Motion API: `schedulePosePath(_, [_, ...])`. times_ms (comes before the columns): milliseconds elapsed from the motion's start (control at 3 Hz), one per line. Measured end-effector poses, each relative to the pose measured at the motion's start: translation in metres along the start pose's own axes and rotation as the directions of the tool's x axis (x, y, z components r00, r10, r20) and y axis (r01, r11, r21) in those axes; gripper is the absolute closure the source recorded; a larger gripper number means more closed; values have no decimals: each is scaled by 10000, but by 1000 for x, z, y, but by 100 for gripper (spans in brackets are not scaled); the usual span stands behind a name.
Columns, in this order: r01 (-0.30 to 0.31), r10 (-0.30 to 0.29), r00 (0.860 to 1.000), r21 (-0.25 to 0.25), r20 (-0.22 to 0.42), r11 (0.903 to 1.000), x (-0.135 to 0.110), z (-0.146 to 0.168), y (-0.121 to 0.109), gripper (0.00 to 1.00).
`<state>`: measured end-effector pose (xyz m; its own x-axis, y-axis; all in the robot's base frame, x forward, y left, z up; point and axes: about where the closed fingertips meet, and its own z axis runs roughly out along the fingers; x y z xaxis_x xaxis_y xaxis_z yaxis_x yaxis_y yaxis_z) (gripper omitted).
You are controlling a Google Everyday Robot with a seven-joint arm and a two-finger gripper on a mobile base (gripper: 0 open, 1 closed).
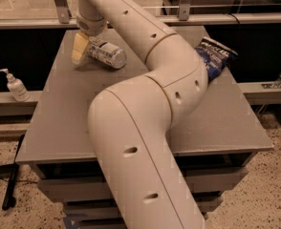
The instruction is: Place blue plastic bottle upright
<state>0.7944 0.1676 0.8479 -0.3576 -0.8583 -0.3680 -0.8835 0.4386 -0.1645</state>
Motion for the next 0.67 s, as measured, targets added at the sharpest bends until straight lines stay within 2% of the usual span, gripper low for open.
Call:
schedulePosePath(333, [320, -317, 9972, 34, -679, 9995, 2, 10, 2, 0])
schedulePosePath(667, [377, -389, 9924, -124, -1163, 9992, 12, 17, 3, 0])
